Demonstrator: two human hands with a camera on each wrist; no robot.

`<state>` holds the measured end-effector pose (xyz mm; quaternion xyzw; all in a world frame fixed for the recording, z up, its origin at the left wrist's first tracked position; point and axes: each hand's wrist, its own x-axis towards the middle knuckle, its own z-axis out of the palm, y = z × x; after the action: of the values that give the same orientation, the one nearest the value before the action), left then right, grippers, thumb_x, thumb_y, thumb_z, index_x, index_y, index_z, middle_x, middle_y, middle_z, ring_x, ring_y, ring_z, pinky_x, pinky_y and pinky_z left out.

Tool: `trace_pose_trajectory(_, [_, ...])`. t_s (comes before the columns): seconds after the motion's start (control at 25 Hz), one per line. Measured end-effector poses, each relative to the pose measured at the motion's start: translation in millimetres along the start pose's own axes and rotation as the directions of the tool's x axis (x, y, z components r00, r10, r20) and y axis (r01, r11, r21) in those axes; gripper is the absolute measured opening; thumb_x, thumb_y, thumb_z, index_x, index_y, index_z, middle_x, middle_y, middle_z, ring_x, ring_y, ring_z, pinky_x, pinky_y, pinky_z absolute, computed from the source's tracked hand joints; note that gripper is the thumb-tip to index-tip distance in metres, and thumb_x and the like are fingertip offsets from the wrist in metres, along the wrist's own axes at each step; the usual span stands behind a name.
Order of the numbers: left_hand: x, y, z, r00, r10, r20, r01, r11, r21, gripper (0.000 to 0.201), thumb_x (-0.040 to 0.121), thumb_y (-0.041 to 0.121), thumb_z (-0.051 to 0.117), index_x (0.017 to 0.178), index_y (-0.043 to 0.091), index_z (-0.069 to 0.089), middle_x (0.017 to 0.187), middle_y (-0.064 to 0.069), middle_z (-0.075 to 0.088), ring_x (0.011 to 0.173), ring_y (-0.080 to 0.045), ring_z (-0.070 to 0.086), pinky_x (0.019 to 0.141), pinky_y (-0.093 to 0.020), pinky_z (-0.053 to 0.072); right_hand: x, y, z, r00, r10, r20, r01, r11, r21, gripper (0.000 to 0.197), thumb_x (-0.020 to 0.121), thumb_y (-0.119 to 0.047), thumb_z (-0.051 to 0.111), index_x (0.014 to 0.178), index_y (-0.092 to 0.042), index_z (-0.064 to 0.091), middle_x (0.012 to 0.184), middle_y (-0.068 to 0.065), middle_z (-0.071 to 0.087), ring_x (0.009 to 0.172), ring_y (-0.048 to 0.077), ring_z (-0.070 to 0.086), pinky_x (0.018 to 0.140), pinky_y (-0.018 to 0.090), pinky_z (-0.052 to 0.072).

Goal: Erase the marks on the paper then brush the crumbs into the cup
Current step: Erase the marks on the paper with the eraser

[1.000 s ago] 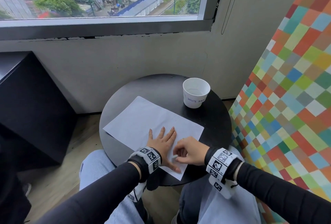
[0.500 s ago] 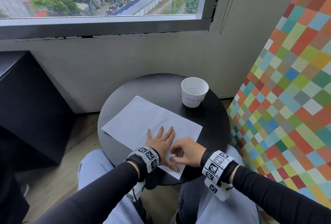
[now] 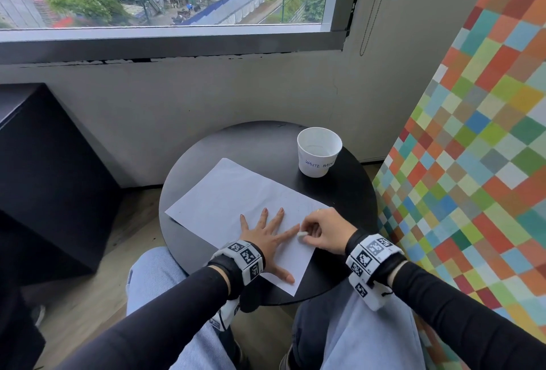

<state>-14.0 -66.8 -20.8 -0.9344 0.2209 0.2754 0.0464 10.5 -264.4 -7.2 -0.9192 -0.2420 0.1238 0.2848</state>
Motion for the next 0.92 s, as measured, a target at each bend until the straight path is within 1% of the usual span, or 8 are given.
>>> trace_pose_trajectory(0.08, [-0.2,2.8,-2.9,0.999,-0.009,0.031,0.009,1.0,-0.001,0.118,0.066,0.085,0.06,0.149,0.052,-0.018,0.159,-0.003,-0.032,0.146,-0.04,-0.024,0.105,-0.079,-0.001,-4.9,0.9,0.2,1.0,-0.009,-0.015,0.009,1.0,0.005,0.011,0.078,-0.022,0.073,0.079,-0.012,0.069,0.069,-0.004,0.062,0.058,0.002,0.054,0.062,0.014,0.042])
trace_pose_trajectory(0.24, [1.3,12.0,-6.5,0.999,-0.043,0.027,0.043,0.999,0.005,0.111,0.069,0.085,0.057,0.148,0.055,-0.016,0.16,-0.006,-0.031,0.145,-0.045,-0.025,0.107,-0.078,0.0,-21.3,-4.7,10.5,0.982,-0.083,0.172,0.077,0.996,0.038,0.014,0.078,-0.028,0.074,0.083,-0.016,0.071,0.072,-0.005,0.065,0.06,0.0,0.055,0.064,0.009,0.043])
trace_pose_trajectory(0.4, [1.8,16.3,-8.1,0.997,-0.066,0.037,0.066,0.998,0.0,0.109,0.072,0.084,0.056,0.148,0.055,-0.017,0.16,-0.006,-0.031,0.145,-0.045,-0.024,0.107,-0.078,0.0,-14.4,10.8,-3.8,1.0,0.007,-0.018,-0.007,1.0,0.019,0.016,0.077,-0.027,0.076,0.082,-0.013,0.073,0.066,-0.011,0.06,0.057,-0.001,0.054,0.063,0.012,0.042])
trace_pose_trajectory(0.56, [2.5,17.0,-11.4,0.996,-0.075,0.057,0.075,0.997,0.009,0.116,0.068,0.083,0.061,0.147,0.055,-0.019,0.159,-0.007,-0.032,0.144,-0.047,-0.025,0.106,-0.079,-0.001,-21.5,1.8,6.7,0.994,-0.07,0.081,0.068,0.997,0.023,0.015,0.078,-0.03,0.074,0.083,-0.016,0.073,0.074,-0.007,0.066,0.061,-0.002,0.056,0.065,0.007,0.042])
trace_pose_trajectory(0.68, [3.5,19.1,-14.2,0.994,-0.084,0.073,0.083,0.996,0.007,0.118,0.068,0.082,0.062,0.146,0.054,-0.021,0.158,-0.008,-0.033,0.143,-0.047,-0.026,0.105,-0.08,-0.002,-12.4,10.4,-2.2,0.995,0.014,-0.096,-0.012,1.0,0.025,0.012,0.079,-0.022,0.073,0.081,-0.011,0.072,0.07,-0.005,0.062,0.056,-0.002,0.051,0.064,0.015,0.041])
trace_pose_trajectory(0.76, [3.2,20.1,-16.5,0.991,-0.098,0.089,0.097,0.995,0.014,0.119,0.067,0.082,0.063,0.146,0.054,-0.022,0.158,-0.008,-0.034,0.143,-0.047,-0.026,0.105,-0.08,-0.003,-14.1,10.6,2.4,0.998,-0.006,-0.064,0.006,1.0,0.011,0.012,0.079,-0.023,0.072,0.083,-0.011,0.072,0.07,-0.006,0.06,0.056,-0.003,0.05,0.065,0.014,0.04])
trace_pose_trajectory(0.84, [3.9,20.8,-18.6,0.989,-0.11,0.095,0.107,0.994,0.032,0.12,0.067,0.082,0.063,0.145,0.054,-0.024,0.158,-0.008,-0.034,0.143,-0.048,-0.025,0.105,-0.079,-0.003,-18.0,4.6,7.9,0.996,-0.059,0.065,0.058,0.998,0.006,0.014,0.078,-0.028,0.073,0.084,-0.015,0.072,0.07,-0.009,0.061,0.058,-0.001,0.054,0.063,0.008,0.04])
trace_pose_trajectory(0.92, [4.4,21.1,-20.2,0.989,-0.11,0.098,0.106,0.993,0.043,0.121,0.067,0.082,0.064,0.145,0.053,-0.024,0.158,-0.008,-0.034,0.143,-0.049,-0.025,0.106,-0.079,-0.003,-11.7,9.3,0.0,0.999,-0.021,0.034,0.021,1.0,-0.003,0.014,0.077,-0.027,0.073,0.084,-0.015,0.073,0.069,-0.009,0.061,0.059,-0.003,0.055,0.063,0.009,0.04])
